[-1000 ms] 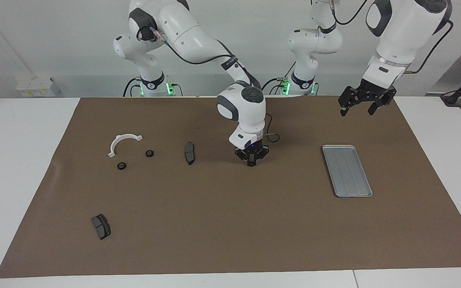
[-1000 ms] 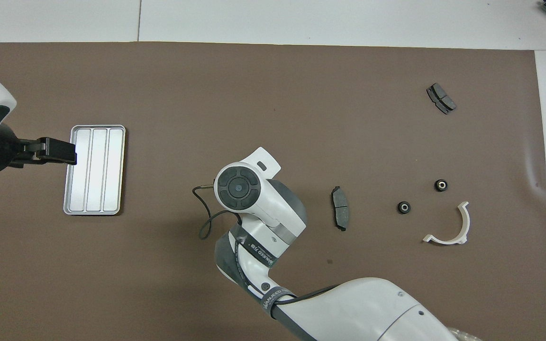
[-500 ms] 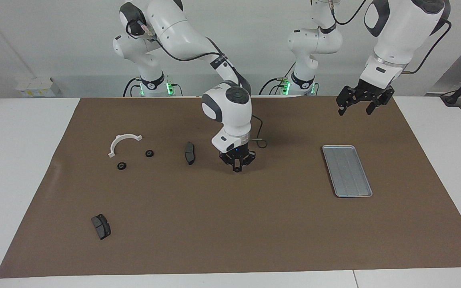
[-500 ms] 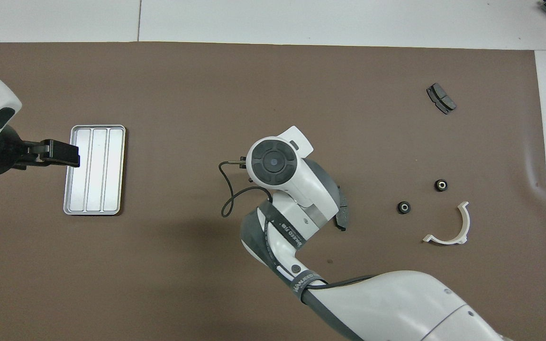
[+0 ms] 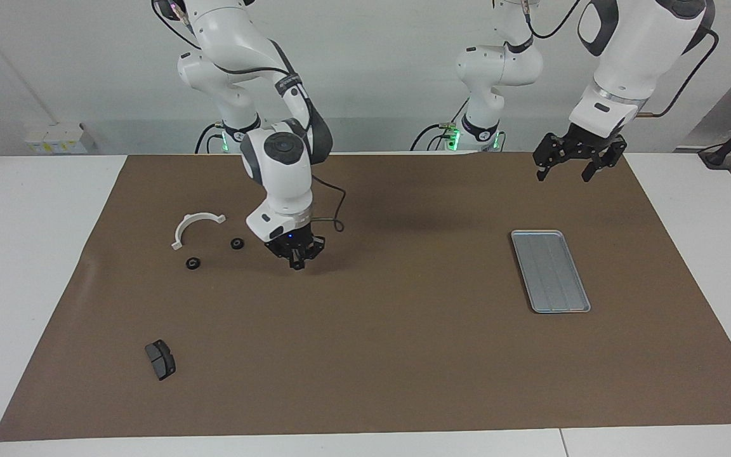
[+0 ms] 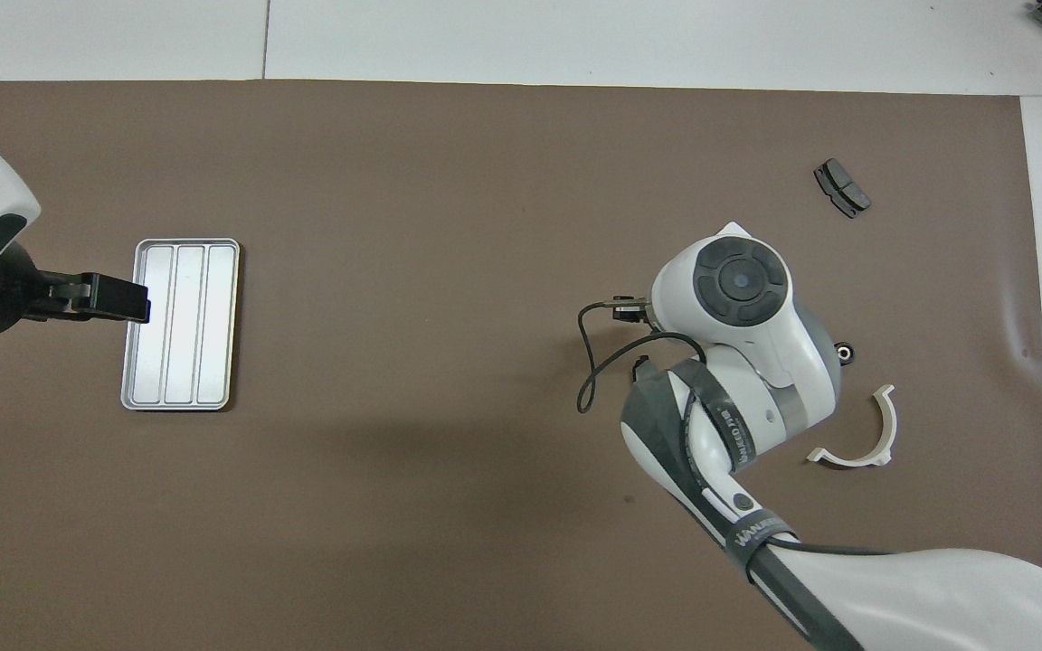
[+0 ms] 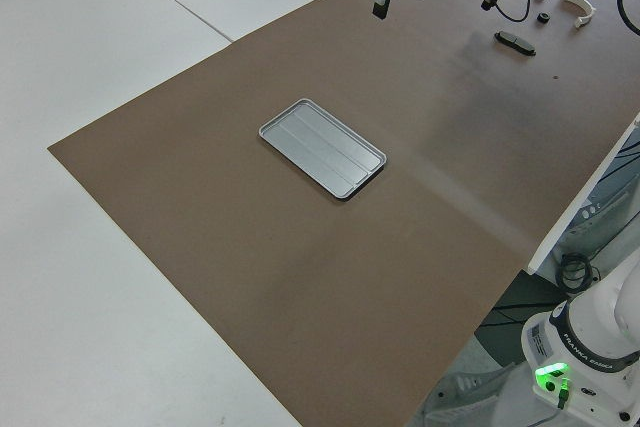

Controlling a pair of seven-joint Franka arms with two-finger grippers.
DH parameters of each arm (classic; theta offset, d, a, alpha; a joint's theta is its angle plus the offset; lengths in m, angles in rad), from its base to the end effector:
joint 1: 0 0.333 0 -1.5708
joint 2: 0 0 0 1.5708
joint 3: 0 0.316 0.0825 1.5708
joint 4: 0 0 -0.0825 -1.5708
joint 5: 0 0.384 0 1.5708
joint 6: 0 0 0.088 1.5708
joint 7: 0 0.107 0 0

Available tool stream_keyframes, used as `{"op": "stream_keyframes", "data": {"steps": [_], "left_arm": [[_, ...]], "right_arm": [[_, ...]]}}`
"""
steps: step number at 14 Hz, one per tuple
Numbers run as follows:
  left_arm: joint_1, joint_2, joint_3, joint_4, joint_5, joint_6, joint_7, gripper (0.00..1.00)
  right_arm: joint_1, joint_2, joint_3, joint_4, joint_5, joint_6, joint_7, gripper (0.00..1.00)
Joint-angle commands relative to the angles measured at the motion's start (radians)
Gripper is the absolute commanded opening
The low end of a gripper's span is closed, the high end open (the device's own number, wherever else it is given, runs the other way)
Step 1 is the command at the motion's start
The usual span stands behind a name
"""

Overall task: Place bearing gear from tray to pile
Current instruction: 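Carry the gear with the right gripper to the pile and release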

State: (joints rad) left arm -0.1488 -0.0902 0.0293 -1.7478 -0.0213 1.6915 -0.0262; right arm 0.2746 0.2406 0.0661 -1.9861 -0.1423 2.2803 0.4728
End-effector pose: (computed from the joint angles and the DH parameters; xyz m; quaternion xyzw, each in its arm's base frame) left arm 0.5310 -0.0652 0.6001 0.9987 -0.0456 0.0160 0.0131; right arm 0.5707 0.1972 0.3497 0.9983 -0.0223 0.0438 0.0327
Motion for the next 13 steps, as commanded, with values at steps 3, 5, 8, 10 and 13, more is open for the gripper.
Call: {"op": "stream_keyframes", "data": {"steps": [3, 5, 8, 10, 13], "left_arm": [[0.005, -0.019, 0.001, -0.012, -0.003, -0.016, 0.014, 1.00], [0.003, -0.017, 0.000, -0.012, -0.003, -0.015, 0.014, 1.00], [-0.003, -0.017, -0.009, -0.012, -0.003, -0.010, 0.016, 1.00], [-0.015, -0.017, -0.014, -0.012, -0.003, -0.012, 0.014, 1.00], [-0.018, -0.017, -0.015, -0.012, -0.003, -0.012, 0.014, 1.00]], "right_arm": [[-0.184, -0.060, 0.018, -0.114, 0.000, 0.030, -0.261, 0.00], [-0.245, -0.055, 0.018, -0.119, 0.010, 0.037, -0.345, 0.00], [-0.304, -0.018, 0.018, -0.111, 0.047, 0.117, -0.410, 0.00], [-0.307, 0.011, 0.018, -0.073, 0.090, 0.120, -0.410, 0.00], [-0.313, 0.048, 0.017, -0.060, 0.098, 0.163, -0.413, 0.17]]}}
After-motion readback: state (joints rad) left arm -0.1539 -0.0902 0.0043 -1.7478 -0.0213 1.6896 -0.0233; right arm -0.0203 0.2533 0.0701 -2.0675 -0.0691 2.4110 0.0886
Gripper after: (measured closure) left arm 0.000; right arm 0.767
